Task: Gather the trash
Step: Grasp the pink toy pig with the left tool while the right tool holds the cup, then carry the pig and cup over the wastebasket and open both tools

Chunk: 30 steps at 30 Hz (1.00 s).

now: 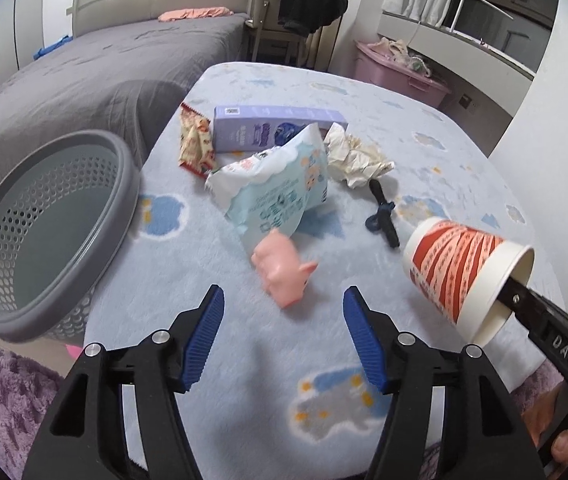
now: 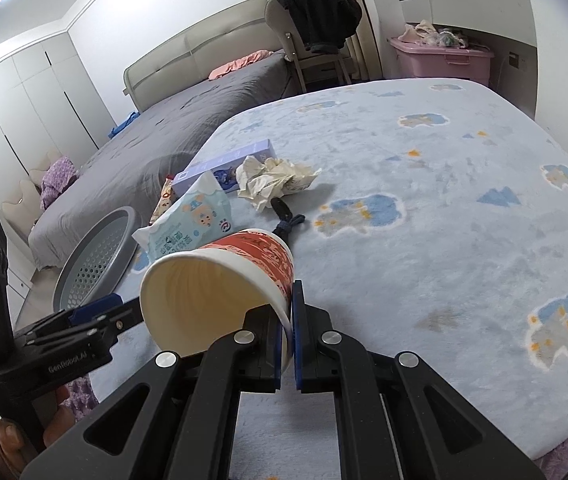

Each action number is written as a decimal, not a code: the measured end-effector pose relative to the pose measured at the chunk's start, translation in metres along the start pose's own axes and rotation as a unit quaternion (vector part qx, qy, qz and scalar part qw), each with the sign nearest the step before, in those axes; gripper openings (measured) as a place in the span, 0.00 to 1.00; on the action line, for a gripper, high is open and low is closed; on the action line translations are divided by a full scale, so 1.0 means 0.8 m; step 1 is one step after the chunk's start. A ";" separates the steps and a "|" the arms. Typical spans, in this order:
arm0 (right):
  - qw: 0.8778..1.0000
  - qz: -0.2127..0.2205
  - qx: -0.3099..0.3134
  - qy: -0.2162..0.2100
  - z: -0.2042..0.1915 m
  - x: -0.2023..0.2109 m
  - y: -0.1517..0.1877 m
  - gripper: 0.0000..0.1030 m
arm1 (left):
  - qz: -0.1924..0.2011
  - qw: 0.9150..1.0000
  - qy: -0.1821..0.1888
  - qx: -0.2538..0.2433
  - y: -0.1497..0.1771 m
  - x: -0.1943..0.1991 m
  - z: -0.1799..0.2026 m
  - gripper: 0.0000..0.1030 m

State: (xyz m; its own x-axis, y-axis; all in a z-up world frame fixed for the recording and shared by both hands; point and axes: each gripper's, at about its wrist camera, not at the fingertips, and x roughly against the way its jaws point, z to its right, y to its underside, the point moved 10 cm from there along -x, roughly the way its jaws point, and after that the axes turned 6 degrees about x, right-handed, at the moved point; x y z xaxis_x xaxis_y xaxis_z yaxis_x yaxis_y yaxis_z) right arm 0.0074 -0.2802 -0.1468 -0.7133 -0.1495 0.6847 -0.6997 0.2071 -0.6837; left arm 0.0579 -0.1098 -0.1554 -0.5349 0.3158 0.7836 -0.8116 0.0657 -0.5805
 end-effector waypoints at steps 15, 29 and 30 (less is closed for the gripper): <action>1.000 -0.009 -0.019 -0.002 0.020 -0.008 0.007 0.04 | -0.038 0.999 -0.011 0.001 0.001 -0.052 0.006 0.32; 0.999 -0.022 0.024 -0.016 -0.041 -0.019 -0.005 0.04 | 0.005 1.000 -0.020 0.005 -0.007 0.010 -0.050 0.31; 0.999 -0.022 0.029 -0.019 -0.049 -0.021 -0.007 0.04 | 0.010 1.000 -0.023 0.005 -0.010 0.013 -0.056 0.31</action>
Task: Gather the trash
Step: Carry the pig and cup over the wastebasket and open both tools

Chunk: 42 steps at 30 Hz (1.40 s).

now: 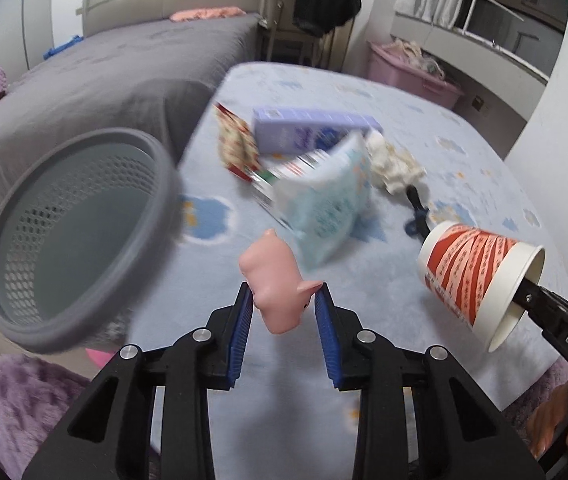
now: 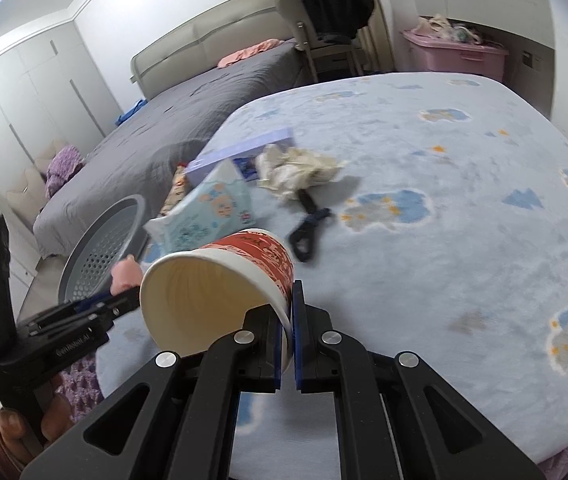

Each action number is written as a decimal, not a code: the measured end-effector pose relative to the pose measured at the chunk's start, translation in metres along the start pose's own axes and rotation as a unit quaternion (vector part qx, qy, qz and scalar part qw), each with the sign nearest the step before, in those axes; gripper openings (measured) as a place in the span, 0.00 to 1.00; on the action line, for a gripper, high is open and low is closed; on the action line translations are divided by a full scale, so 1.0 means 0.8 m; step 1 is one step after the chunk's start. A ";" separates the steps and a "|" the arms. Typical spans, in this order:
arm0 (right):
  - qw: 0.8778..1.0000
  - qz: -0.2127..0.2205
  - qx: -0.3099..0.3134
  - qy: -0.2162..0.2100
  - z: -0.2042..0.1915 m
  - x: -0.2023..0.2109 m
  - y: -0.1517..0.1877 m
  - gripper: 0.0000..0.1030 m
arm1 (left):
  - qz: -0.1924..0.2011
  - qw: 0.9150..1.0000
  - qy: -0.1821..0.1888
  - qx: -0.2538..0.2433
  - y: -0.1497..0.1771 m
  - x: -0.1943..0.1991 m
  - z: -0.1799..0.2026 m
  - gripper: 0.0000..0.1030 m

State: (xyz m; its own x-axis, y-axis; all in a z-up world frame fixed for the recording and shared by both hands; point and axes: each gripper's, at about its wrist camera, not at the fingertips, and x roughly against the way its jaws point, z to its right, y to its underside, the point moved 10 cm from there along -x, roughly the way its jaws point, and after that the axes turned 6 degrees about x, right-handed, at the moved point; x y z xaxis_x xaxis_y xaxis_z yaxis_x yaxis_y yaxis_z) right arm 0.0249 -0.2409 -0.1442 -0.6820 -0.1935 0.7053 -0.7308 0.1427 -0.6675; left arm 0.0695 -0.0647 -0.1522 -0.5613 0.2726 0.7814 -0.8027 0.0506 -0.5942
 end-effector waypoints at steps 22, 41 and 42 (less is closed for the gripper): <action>0.983 -0.024 0.143 -0.111 -0.264 -0.135 -0.089 0.04 | 0.056 0.987 -0.127 0.078 -0.072 0.037 -0.251 0.32; 0.980 -0.043 0.159 -0.114 -0.305 -0.184 -0.091 0.19 | 0.050 0.980 -0.158 0.114 -0.071 0.026 -0.303 0.62; 0.980 -0.042 0.159 -0.117 -0.304 -0.183 -0.090 0.20 | 0.049 0.979 -0.159 0.114 -0.070 0.027 -0.302 0.62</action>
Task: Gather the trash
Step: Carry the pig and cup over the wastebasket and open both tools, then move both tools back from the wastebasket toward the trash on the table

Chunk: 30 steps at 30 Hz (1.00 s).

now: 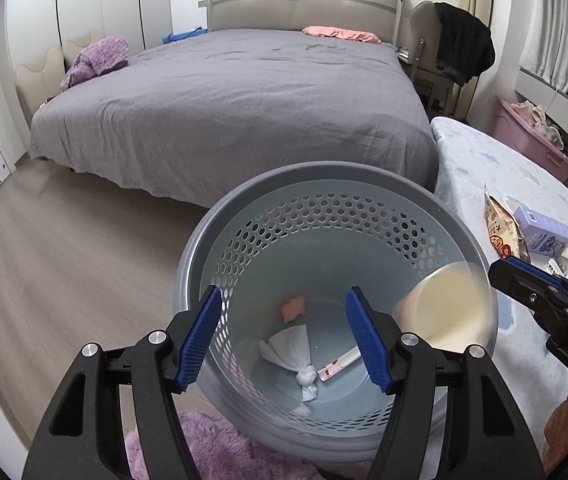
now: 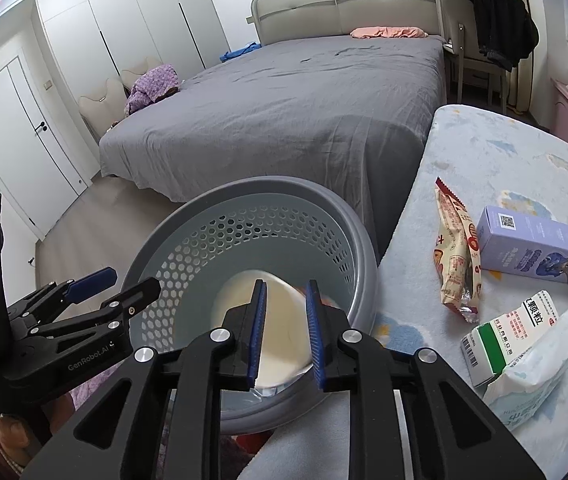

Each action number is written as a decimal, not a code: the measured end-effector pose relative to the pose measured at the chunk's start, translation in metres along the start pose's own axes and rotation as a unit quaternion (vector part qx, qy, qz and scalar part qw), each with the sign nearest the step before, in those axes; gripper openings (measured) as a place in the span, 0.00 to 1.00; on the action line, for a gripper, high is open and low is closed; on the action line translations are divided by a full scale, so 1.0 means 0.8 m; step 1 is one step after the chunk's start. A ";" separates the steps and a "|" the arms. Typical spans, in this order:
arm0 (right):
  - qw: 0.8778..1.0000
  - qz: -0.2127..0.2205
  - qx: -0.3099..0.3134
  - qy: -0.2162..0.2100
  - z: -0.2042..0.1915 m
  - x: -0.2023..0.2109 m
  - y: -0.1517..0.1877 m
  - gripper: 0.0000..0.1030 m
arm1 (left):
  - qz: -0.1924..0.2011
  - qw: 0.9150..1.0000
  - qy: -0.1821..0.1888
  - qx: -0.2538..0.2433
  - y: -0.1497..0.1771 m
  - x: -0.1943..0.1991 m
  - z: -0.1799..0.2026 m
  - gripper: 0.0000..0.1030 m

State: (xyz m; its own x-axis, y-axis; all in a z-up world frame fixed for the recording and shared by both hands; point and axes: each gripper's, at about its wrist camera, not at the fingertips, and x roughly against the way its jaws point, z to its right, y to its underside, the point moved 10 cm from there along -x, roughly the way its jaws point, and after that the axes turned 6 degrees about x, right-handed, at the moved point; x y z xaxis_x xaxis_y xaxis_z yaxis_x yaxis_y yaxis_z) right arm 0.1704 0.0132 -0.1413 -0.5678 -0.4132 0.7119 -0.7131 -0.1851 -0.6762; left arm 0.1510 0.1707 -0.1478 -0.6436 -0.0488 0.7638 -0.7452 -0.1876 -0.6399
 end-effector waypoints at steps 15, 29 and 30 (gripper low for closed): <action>1.000 0.013 0.001 0.009 0.002 0.021 0.003 0.25 | 0.007 1.000 -0.006 0.002 0.007 0.024 0.002 0.69; 0.999 0.021 -0.020 0.031 0.029 0.068 0.036 0.37 | 0.018 1.000 0.004 -0.007 0.014 0.054 0.030 0.83; 0.999 0.022 -0.022 0.031 0.033 0.071 0.037 0.38 | 0.019 1.000 0.004 -0.010 0.014 0.056 0.034 0.83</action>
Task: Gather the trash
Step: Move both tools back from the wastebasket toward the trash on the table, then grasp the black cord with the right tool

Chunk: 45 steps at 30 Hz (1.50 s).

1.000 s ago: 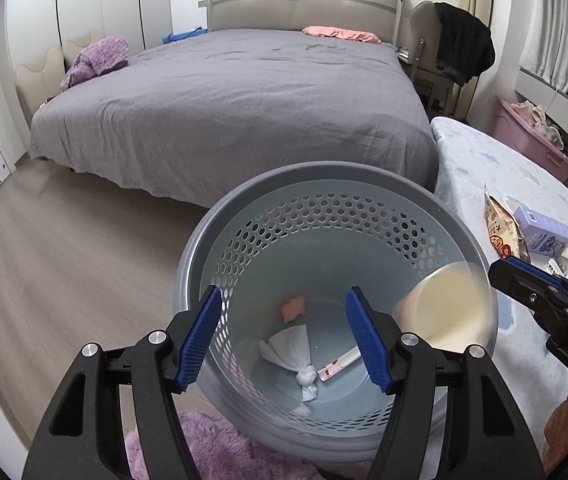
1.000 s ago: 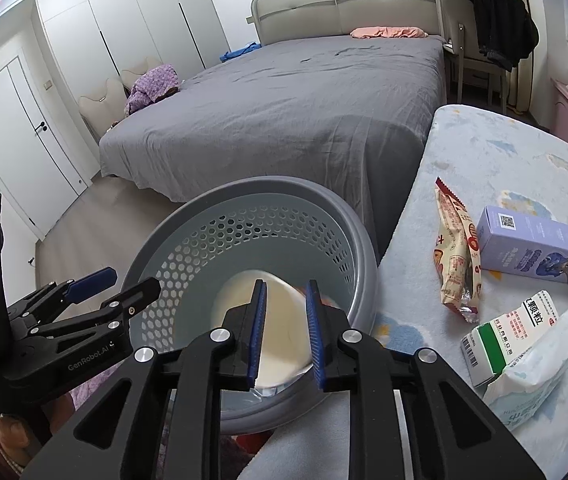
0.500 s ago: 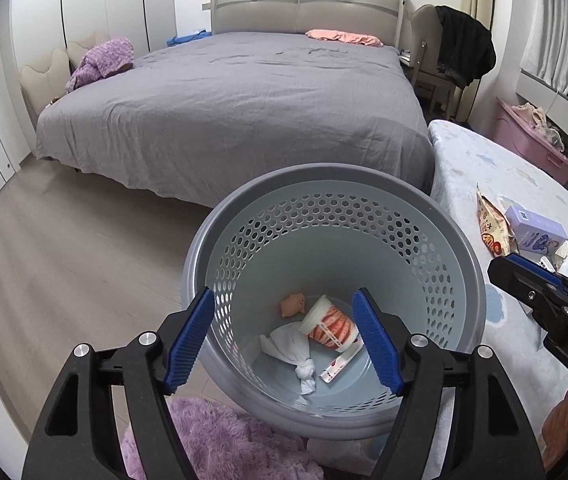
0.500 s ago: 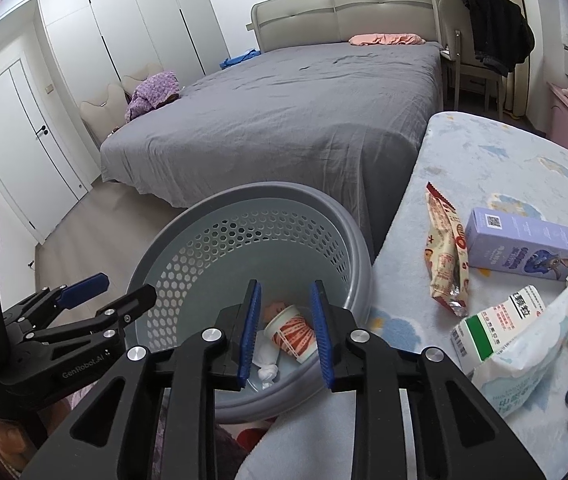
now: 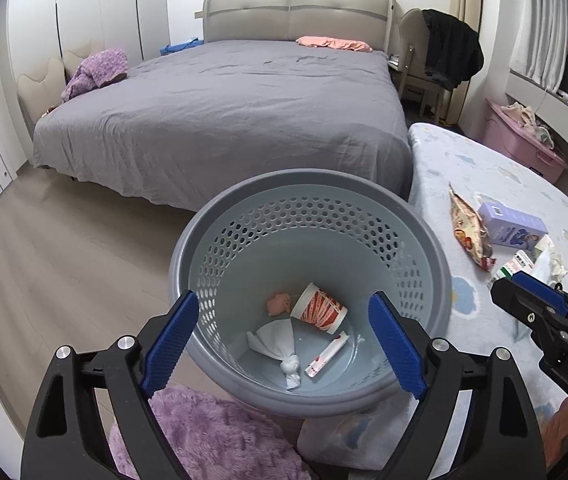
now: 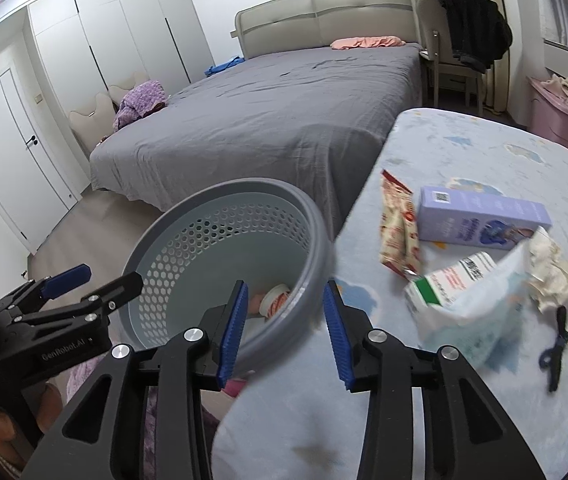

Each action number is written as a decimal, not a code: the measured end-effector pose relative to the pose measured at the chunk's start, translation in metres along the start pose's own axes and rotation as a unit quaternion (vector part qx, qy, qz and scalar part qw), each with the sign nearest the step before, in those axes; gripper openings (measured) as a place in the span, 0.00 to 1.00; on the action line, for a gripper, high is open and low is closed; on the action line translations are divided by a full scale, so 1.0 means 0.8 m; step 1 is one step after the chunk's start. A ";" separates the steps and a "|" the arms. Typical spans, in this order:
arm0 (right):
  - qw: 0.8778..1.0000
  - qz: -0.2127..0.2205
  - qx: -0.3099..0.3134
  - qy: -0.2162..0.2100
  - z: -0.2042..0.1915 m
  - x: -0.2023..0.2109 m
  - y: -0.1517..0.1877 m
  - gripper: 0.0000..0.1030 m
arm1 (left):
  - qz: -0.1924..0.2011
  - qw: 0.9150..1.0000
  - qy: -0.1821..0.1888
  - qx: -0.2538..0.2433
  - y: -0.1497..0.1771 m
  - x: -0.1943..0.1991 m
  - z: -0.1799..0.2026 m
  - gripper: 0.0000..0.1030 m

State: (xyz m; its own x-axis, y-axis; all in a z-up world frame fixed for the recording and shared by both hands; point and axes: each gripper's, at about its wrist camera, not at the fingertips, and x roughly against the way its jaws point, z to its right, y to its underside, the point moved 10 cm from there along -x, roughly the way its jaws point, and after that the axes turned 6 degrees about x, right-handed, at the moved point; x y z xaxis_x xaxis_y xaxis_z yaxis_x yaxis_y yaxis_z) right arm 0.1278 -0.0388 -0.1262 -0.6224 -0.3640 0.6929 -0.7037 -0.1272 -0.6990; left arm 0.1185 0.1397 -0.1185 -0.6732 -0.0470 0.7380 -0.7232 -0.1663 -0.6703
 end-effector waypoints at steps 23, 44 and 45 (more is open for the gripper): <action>0.992 0.037 -0.080 0.087 0.123 0.135 0.073 0.45 | 0.010 0.997 0.057 -0.041 0.017 0.046 0.111 0.85; 0.984 0.013 -0.130 0.118 0.238 0.140 0.129 0.45 | -0.017 0.993 0.072 -0.094 0.073 0.035 0.223 0.87; 0.985 0.011 -0.129 0.118 0.239 0.136 0.128 0.45 | -0.017 0.993 0.071 -0.095 0.073 0.033 0.224 0.87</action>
State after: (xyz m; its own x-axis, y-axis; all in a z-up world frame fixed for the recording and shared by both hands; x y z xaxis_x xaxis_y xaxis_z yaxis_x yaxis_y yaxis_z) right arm 0.0539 -0.2681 -0.1560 -0.6793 -0.1351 0.7213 -0.7339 0.1276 -0.6672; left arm 0.0860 -0.0479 -0.1241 -0.6524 0.0963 0.7518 -0.7536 0.0235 -0.6569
